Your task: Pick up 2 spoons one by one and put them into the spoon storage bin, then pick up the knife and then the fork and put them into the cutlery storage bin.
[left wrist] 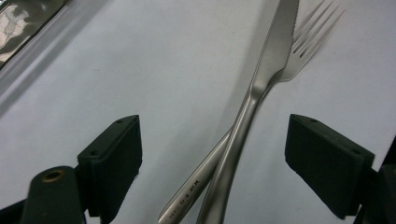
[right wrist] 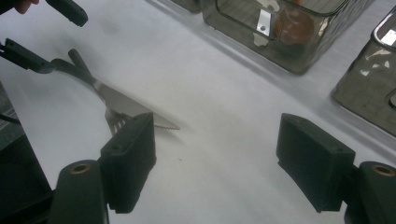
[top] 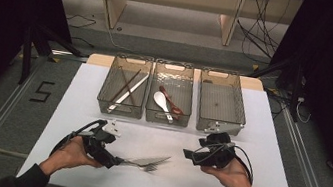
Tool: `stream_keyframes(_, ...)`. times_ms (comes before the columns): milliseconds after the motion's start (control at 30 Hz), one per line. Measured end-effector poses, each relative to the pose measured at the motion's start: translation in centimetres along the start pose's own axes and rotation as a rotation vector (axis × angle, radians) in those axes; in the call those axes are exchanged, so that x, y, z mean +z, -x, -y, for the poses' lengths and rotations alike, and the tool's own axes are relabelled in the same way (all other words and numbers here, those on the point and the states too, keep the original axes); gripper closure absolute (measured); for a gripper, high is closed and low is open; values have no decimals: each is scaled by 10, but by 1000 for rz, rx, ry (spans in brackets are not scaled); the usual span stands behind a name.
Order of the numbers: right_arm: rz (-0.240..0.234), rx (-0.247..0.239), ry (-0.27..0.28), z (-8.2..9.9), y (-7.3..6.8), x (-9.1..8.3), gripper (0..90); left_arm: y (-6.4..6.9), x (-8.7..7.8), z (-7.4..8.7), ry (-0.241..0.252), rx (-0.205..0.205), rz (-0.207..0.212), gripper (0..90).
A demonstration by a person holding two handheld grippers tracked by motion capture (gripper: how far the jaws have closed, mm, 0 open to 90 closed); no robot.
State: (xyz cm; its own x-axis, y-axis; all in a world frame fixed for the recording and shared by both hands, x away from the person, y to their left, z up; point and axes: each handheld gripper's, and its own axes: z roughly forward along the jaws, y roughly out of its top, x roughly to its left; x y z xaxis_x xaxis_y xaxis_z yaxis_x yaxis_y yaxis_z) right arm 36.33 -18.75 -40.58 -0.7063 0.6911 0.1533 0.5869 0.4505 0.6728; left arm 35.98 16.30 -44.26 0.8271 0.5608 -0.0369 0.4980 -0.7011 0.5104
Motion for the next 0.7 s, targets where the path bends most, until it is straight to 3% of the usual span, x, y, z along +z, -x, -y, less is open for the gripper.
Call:
stream_keyframes(100, -1, 1, 0, 2, -1, -1, 291, 1, 2, 0, -3, -6, -2, 194)
stream_keyframes(700, -6, -5, -12, 6, -2, -3, 288, 3, 14, -6, -116, 79, 11, 316)
